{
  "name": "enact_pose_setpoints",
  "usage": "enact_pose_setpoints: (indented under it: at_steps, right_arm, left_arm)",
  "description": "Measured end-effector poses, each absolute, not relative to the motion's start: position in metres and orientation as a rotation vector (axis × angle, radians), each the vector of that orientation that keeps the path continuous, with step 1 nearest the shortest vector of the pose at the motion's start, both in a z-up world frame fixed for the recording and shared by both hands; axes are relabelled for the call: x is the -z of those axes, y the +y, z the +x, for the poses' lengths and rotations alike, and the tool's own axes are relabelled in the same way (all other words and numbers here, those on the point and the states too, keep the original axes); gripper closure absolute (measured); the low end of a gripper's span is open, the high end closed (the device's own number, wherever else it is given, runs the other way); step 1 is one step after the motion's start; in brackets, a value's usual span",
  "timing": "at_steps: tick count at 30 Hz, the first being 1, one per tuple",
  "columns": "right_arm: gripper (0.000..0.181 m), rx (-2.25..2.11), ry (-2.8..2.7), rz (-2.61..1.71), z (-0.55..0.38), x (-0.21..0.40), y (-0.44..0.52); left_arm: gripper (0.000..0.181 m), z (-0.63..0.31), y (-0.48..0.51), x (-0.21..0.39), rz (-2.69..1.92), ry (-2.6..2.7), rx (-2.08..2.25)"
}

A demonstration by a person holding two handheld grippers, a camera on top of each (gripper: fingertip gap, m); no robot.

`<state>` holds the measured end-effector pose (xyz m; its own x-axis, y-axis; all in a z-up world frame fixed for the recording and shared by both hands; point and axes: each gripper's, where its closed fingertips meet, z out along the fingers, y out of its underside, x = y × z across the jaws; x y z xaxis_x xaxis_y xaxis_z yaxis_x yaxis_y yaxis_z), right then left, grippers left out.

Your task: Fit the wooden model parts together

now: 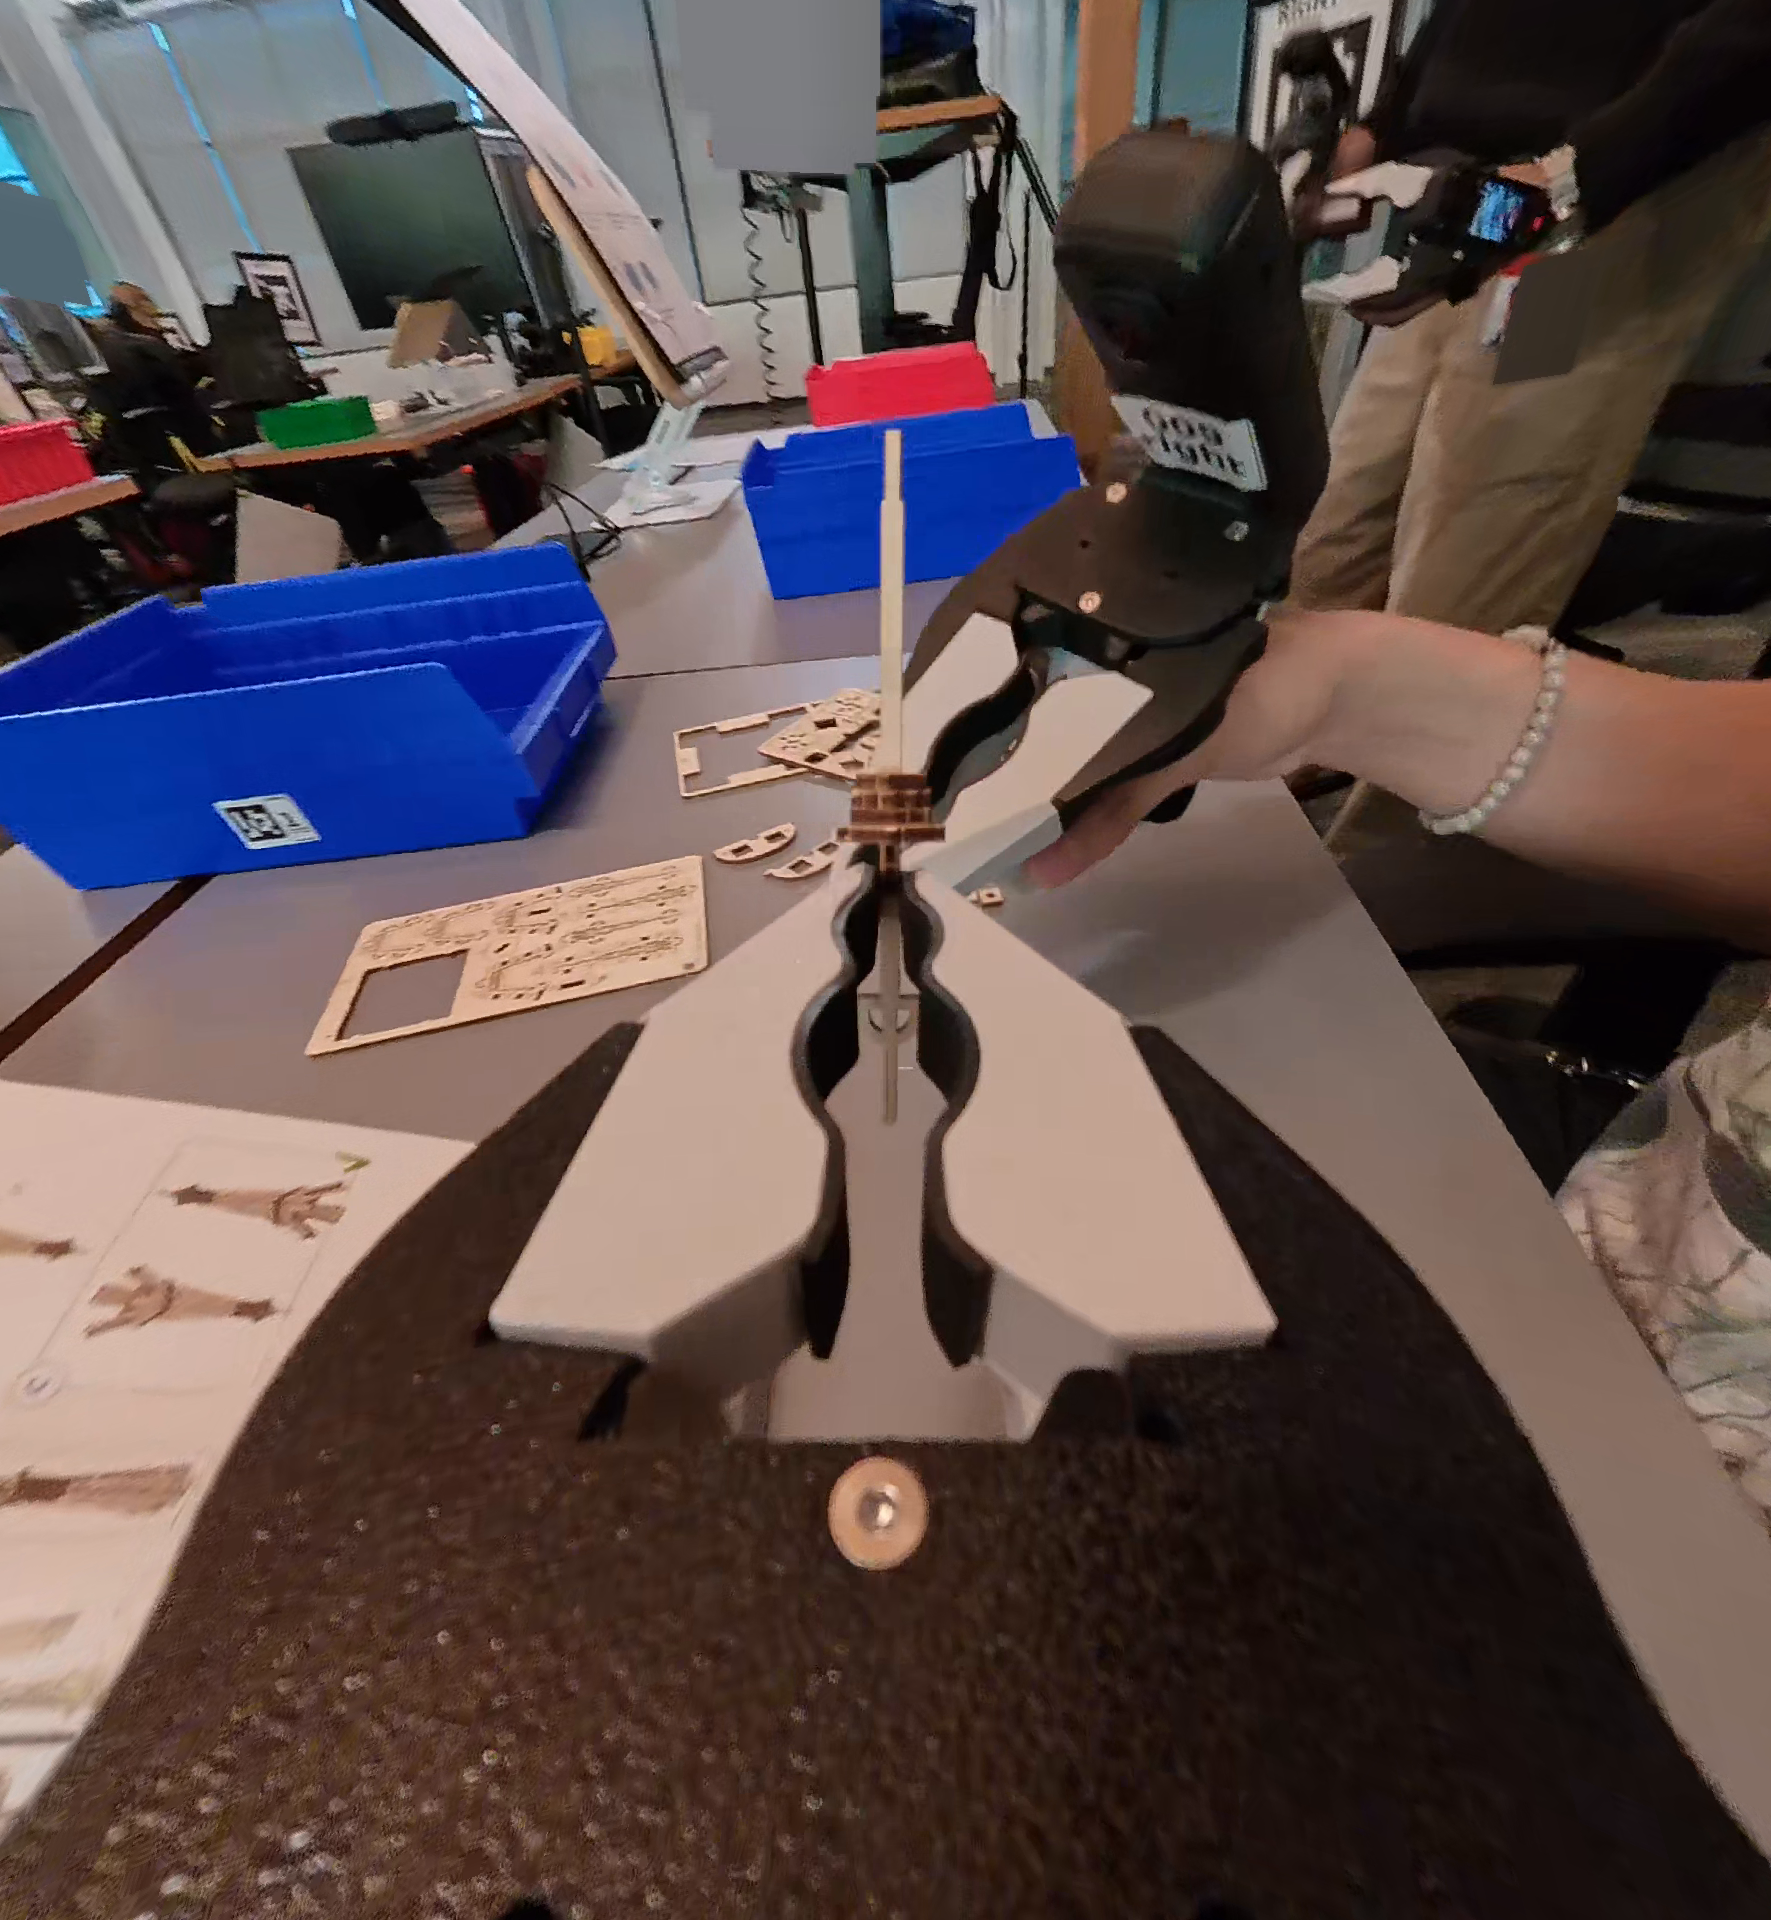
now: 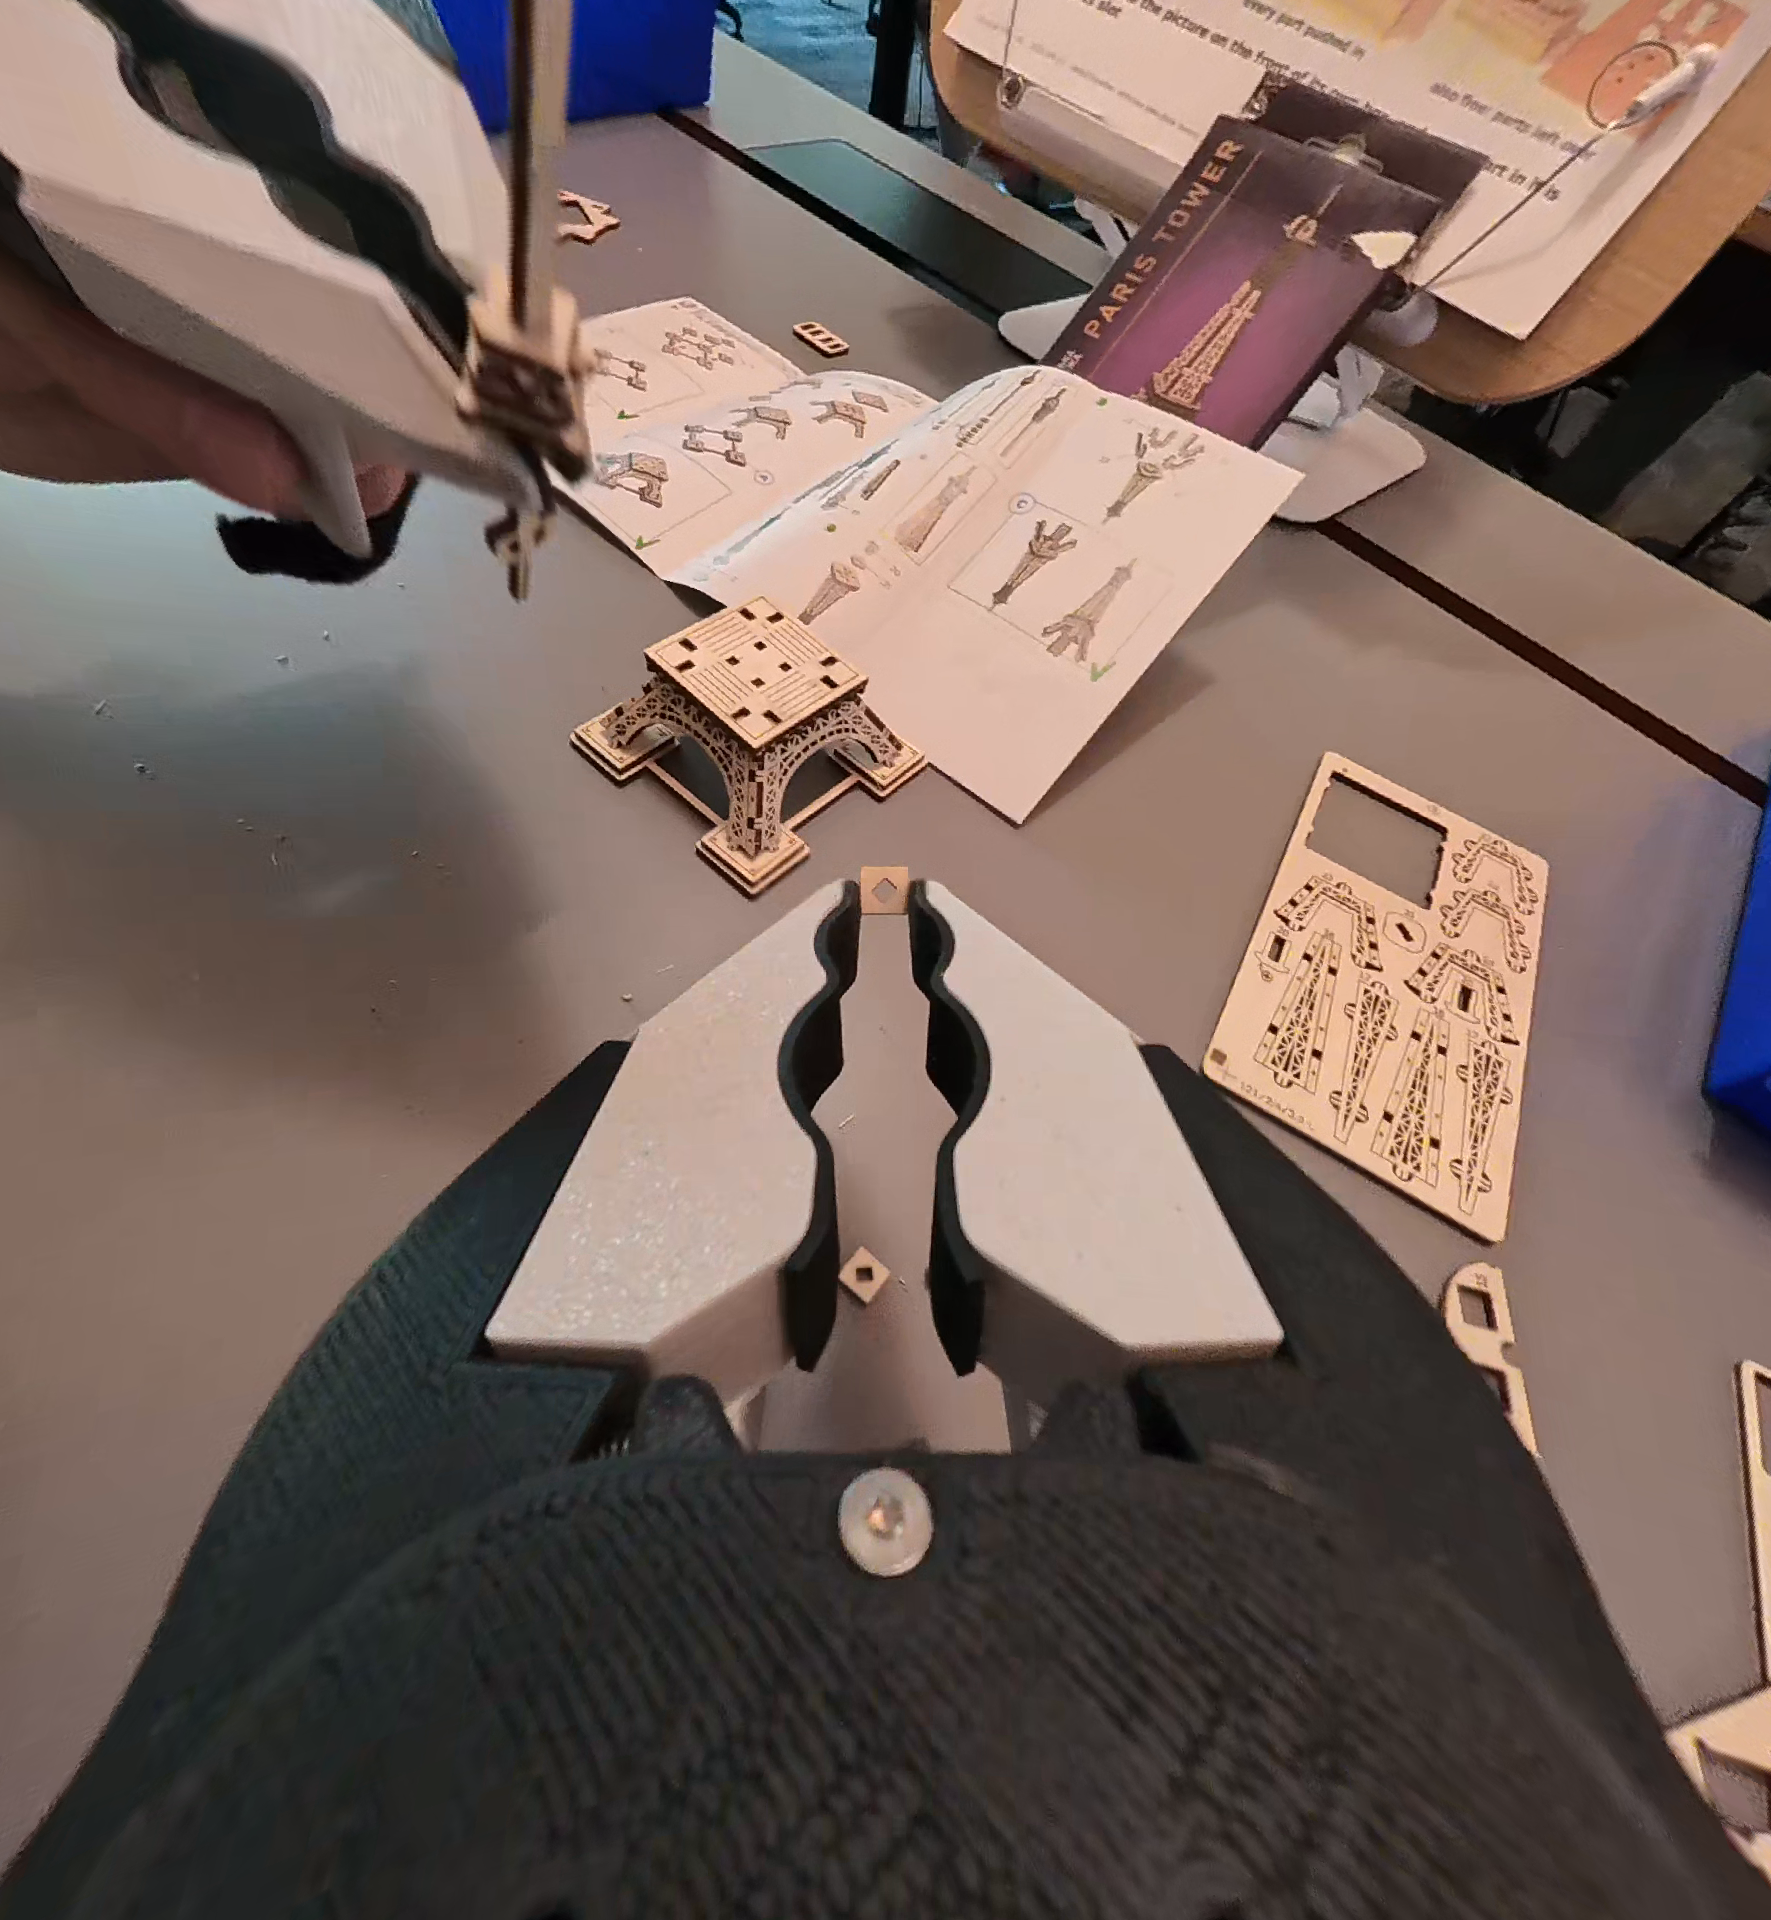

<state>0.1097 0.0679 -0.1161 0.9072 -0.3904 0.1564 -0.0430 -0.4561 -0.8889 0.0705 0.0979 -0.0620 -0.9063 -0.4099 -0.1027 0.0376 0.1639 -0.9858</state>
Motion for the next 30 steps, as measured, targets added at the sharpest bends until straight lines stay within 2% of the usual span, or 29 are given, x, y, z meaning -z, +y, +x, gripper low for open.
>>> enact_pose_setpoints:
  at_steps: [7,30]
  right_arm:
    - [0.174,0.414,0.304,-2.003,0.110,0.104,0.058]
    - [0.175,0.396,0.254,-1.922,0.096,0.063,0.087]
  left_arm:
    - [0.181,0.067,0.078,0.080,-0.274,2.190,1.792]
    - [0.181,0.055,0.119,0.085,-0.406,2.179,1.811]
